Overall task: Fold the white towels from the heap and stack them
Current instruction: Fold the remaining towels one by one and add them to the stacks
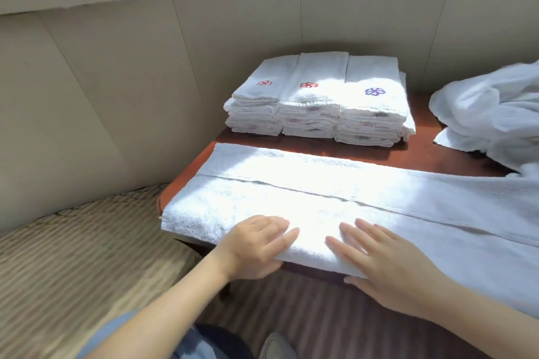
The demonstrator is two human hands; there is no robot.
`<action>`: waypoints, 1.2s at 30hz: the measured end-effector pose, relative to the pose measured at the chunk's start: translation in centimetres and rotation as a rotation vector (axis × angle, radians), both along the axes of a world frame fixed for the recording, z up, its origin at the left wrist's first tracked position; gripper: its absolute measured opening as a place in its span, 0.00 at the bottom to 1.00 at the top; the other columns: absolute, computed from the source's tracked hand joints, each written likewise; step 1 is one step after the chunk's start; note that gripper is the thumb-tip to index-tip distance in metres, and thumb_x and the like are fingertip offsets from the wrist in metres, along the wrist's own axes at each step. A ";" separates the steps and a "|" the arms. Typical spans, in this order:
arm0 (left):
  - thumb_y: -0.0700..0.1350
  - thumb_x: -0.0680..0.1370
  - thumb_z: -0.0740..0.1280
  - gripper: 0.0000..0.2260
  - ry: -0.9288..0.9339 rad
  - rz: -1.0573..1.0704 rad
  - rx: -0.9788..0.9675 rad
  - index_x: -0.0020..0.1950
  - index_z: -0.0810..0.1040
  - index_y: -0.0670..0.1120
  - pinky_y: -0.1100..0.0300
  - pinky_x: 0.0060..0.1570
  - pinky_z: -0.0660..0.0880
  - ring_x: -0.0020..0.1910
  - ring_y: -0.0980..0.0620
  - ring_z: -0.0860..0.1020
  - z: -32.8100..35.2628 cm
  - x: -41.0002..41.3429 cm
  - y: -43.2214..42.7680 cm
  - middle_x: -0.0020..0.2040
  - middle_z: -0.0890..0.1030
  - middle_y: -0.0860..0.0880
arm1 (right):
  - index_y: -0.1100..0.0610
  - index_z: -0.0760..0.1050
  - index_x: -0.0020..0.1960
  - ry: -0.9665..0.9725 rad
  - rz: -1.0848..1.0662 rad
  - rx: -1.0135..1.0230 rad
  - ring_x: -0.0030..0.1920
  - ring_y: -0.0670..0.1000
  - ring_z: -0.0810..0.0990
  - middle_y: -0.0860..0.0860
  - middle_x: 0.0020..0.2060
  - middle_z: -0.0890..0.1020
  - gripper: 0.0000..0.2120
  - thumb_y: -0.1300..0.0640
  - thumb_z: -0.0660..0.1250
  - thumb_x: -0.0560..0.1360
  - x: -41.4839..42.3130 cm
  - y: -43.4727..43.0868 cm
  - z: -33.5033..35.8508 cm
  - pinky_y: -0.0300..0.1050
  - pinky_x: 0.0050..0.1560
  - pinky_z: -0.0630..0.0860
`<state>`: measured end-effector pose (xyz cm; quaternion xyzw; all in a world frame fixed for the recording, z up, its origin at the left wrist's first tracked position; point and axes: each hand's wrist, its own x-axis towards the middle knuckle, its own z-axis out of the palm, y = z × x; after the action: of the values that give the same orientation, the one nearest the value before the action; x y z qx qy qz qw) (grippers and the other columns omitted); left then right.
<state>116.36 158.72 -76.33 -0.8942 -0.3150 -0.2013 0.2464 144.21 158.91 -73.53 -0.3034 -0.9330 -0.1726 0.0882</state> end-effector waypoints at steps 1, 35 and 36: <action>0.42 0.75 0.64 0.12 -0.074 0.019 0.008 0.58 0.72 0.44 0.55 0.38 0.79 0.42 0.45 0.82 0.5 -0.2 0.2 0.46 0.83 0.44 | 0.52 0.79 0.58 0.060 0.022 -0.008 0.43 0.53 0.84 0.51 0.47 0.83 0.27 0.46 0.78 0.61 0.0 0.2 0.3 0.43 0.34 0.81; 0.56 0.76 0.64 0.15 -1.132 1.107 -0.337 0.57 0.72 0.49 0.55 0.44 0.71 0.47 0.41 0.76 2.7 -10.3 12.5 0.48 0.79 0.45 | 0.54 0.70 0.44 0.370 -0.663 -0.234 0.46 0.56 0.72 0.50 0.41 0.73 0.11 0.47 0.59 0.79 -1.6 15.6 1.2 0.49 0.45 0.67; 0.54 0.76 0.65 0.13 -1.110 1.090 -0.359 0.55 0.73 0.49 0.57 0.43 0.70 0.46 0.44 0.75 2.7 -10.7 12.5 0.47 0.78 0.47 | 0.55 0.68 0.42 0.379 -0.652 -0.224 0.44 0.56 0.72 0.50 0.39 0.72 0.12 0.48 0.59 0.79 -1.5 15.6 1.2 0.48 0.42 0.66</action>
<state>105.66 171.25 -73.67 -0.4093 -0.8121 -0.4147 -0.0305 142.68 174.49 -72.36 -0.6182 -0.7678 -0.0295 0.1658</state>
